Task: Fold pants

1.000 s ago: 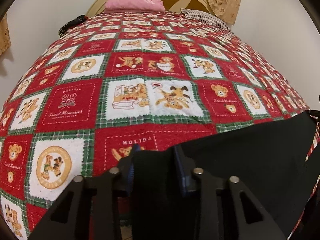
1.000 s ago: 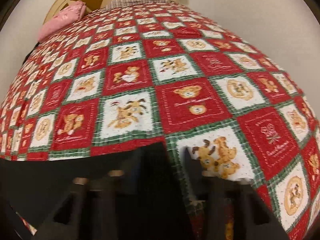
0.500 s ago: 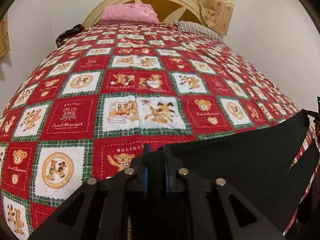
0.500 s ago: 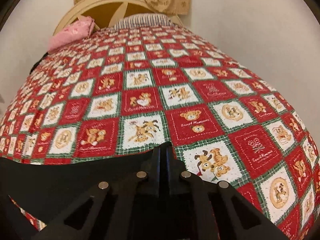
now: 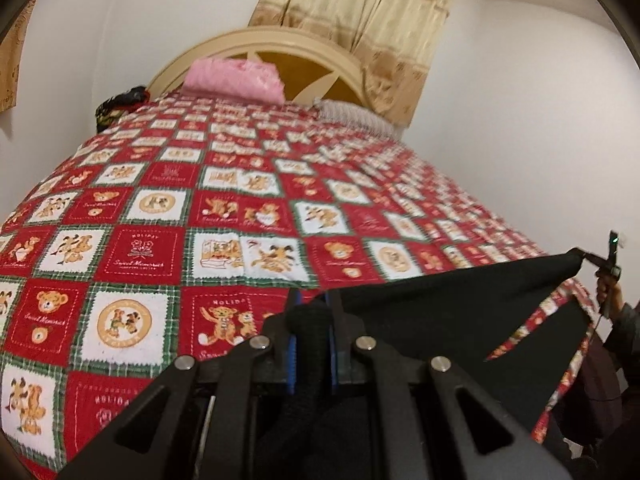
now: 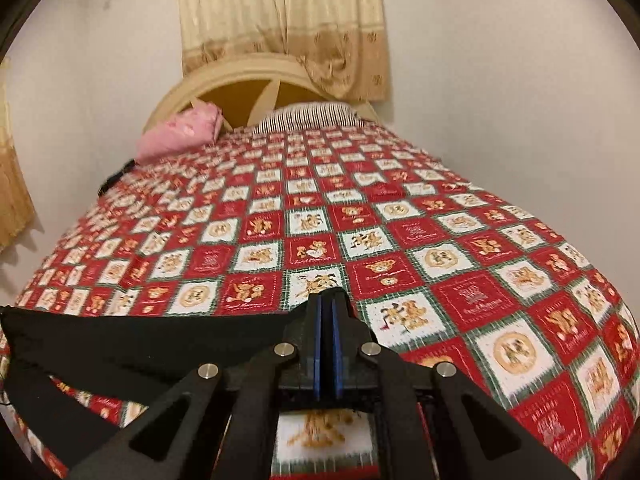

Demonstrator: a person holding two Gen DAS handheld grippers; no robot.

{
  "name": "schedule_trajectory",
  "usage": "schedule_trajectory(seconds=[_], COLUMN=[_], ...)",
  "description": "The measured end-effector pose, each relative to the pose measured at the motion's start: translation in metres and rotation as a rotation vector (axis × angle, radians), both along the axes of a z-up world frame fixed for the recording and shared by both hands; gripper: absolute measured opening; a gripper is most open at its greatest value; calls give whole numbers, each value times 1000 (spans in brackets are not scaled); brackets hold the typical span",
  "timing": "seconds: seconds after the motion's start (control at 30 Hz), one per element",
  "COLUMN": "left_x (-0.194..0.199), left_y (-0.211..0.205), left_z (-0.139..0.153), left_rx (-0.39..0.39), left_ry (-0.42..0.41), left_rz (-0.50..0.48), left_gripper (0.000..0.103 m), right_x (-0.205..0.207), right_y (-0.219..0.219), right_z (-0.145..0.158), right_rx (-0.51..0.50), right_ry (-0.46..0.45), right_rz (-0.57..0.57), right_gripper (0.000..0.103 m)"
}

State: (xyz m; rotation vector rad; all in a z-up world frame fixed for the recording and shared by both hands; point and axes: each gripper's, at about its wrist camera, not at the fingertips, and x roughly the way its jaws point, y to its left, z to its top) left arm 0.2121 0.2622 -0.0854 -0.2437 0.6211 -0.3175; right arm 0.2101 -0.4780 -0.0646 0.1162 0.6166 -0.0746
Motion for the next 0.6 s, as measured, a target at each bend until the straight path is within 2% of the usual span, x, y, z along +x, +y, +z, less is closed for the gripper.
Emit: schedule_trajectory(seconds=[0.13,0.4,0.6], left_x=[-26,-74,-96], left_y=[1,6,11], left_z=[2,-8,-32], left_rx=[-22,-56,-62], left_ry=[-34,-77,-61], left_rz=[-25,-43,-54], left_gripper=[12,12,12], right_x=[-36,-96,-128], right_y=[-6,-16,-27], right_z=[-3,-18,-35], right_rx=[31,75,96], right_ry=[-38,-55,-32], right_rz=[-8,-24,-27], right_gripper=[4,4,4])
